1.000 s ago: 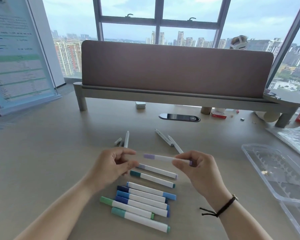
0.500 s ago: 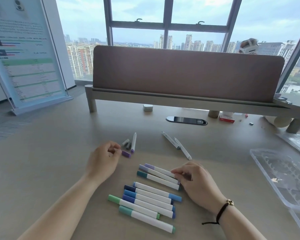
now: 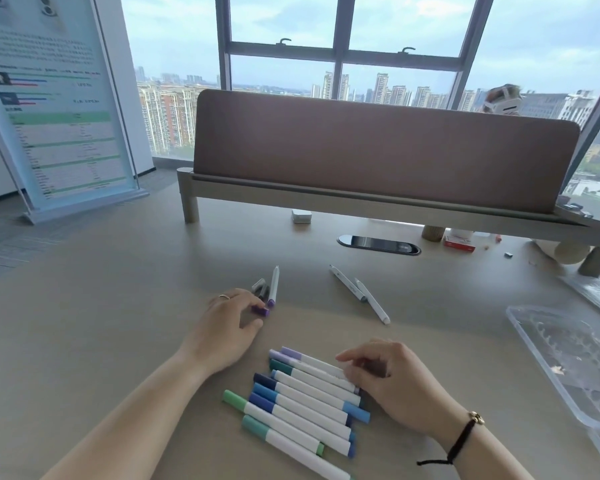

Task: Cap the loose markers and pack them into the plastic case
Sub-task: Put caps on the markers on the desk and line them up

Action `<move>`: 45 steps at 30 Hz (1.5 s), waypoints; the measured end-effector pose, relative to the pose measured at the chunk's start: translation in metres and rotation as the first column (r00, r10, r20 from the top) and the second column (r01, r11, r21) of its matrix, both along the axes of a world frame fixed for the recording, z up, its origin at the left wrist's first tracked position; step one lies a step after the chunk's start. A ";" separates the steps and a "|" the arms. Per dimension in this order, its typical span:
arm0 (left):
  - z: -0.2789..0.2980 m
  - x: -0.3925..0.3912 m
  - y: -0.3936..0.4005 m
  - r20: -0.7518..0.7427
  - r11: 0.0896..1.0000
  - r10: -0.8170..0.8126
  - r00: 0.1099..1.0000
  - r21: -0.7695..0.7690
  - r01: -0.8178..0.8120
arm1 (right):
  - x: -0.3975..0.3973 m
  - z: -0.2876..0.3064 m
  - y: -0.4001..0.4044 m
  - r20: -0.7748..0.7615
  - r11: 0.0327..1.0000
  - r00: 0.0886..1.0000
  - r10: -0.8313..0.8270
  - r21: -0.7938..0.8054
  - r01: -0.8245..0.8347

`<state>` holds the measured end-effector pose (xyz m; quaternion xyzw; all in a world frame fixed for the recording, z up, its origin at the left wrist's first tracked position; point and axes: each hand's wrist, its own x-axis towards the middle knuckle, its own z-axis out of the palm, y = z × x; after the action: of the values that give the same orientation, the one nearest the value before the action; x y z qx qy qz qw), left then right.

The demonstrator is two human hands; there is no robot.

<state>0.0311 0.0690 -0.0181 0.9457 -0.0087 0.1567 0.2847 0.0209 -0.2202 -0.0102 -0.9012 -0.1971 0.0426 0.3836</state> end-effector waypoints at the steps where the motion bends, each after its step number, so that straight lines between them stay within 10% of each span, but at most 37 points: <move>1: 0.001 0.000 0.000 -0.003 1.000 0.004 1.000 -0.007 -0.004 | 0.000 0.002 0.003 -0.023 0.999 1.000 -0.019 0.036 0.020; 10: 0.007 -0.004 -0.001 -0.074 1.000 0.022 0.997 0.018 -0.020 | 0.068 0.038 0.091 0.090 0.956 0.995 -0.045 -0.286 0.069; 28: 0.016 -0.010 -0.003 -0.090 0.995 0.023 0.996 0.102 -0.014 | 0.119 0.034 0.167 0.049 0.883 0.942 -0.331 -0.336 0.328; 37: 0.013 -0.011 -0.007 0.004 1.000 -0.031 1.000 0.006 0.031 | 0.069 0.034 0.080 -0.184 0.932 0.965 -0.186 0.279 0.233; 45: 0.022 -0.021 -0.032 0.119 0.935 -0.125 0.985 -0.318 0.157 | 0.016 0.029 0.007 -0.363 0.547 0.920 -0.149 0.745 0.382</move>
<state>0.0105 0.0372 0.0034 0.8738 -0.0644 0.1807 0.4468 0.0373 -0.2127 0.0190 -0.6356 -0.0034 0.0061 0.7720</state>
